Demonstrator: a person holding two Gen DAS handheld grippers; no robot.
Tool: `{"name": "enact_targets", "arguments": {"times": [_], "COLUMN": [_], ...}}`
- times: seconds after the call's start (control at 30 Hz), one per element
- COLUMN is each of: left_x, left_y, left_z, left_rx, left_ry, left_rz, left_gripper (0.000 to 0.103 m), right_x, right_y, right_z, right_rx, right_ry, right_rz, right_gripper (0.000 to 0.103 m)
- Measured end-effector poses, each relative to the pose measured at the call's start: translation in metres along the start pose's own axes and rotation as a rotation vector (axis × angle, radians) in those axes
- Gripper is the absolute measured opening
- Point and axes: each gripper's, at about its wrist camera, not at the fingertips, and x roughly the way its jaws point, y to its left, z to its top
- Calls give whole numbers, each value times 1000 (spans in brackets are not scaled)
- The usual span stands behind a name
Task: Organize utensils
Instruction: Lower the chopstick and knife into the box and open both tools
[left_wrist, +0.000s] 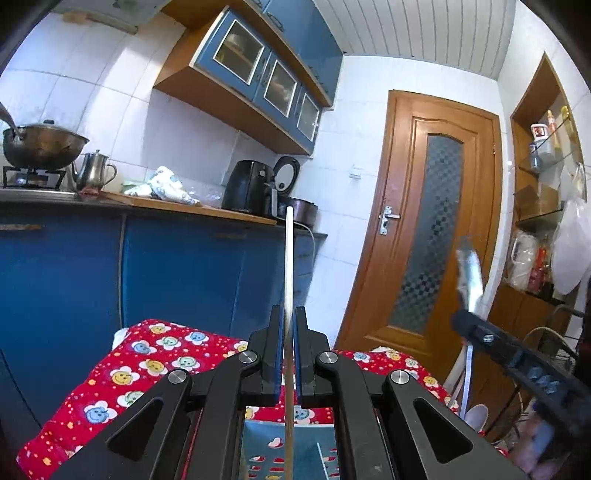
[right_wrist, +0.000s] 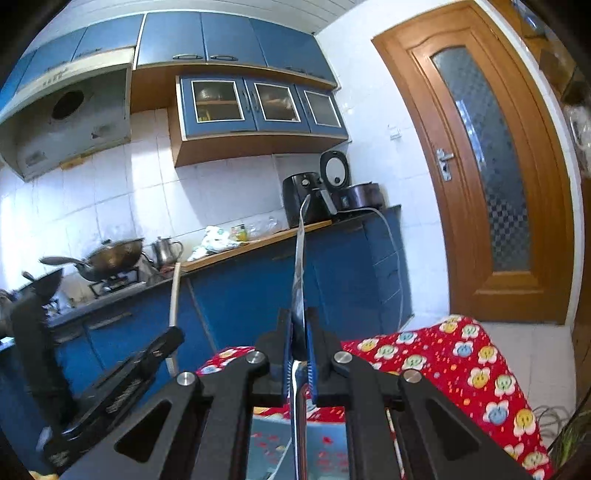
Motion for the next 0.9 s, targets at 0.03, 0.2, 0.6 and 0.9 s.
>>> {"name": "enact_targets", "arguments": {"times": [0.03, 0.2, 0.6, 0.9], "left_x": [0, -2, -8, -23], "left_y": [0, -1, 2, -3], "left_z": [-1, -5, -4, -3], "left_rx": [2, 19, 11, 26], "left_ry": [-1, -19, 13, 44], "left_rz": [3, 13, -2, -23], "left_gripper": [4, 4, 8, 34], "right_x": [4, 17, 6, -19], "right_y": [0, -1, -5, -2], "right_z": [-3, -19, -38, -26], "right_rx": [-10, -52, -34, 18], "right_ry": [2, 24, 100, 74], "right_rz": [-7, -27, -32, 5], "right_gripper": [9, 9, 12, 42]}}
